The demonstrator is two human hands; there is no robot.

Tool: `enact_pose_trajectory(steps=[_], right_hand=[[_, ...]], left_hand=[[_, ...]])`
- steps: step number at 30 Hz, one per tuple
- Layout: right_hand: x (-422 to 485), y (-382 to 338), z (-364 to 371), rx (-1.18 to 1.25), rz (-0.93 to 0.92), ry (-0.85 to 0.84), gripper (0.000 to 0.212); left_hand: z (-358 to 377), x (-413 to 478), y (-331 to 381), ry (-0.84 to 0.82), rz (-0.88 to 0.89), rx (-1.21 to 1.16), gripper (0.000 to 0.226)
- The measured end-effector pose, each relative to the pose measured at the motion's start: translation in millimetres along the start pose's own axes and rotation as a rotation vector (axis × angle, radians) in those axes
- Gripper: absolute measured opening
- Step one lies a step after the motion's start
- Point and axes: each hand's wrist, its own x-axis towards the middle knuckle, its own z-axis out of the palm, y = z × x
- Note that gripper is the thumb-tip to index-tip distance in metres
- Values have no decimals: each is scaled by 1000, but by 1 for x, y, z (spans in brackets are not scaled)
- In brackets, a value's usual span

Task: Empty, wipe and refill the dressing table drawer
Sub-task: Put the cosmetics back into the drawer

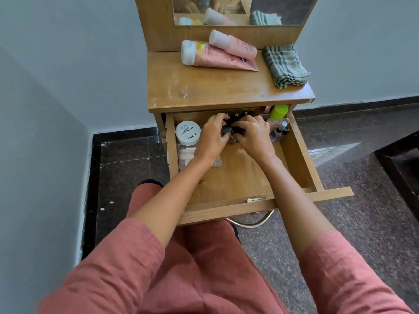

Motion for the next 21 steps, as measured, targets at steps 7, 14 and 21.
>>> enact_pose_trajectory(steps=[7,14,21], right_hand=[[1,1,4,-17,-8,9,29],[-1,0,4,-22,-1,-14,32],[0,-4,-1,1,-3,-22,33]], left_hand=[[2,-1,-3,0,-9,44,36],[1,-1,0,-13,-3,81,35],[-6,-2,3,-12,12,63,37]])
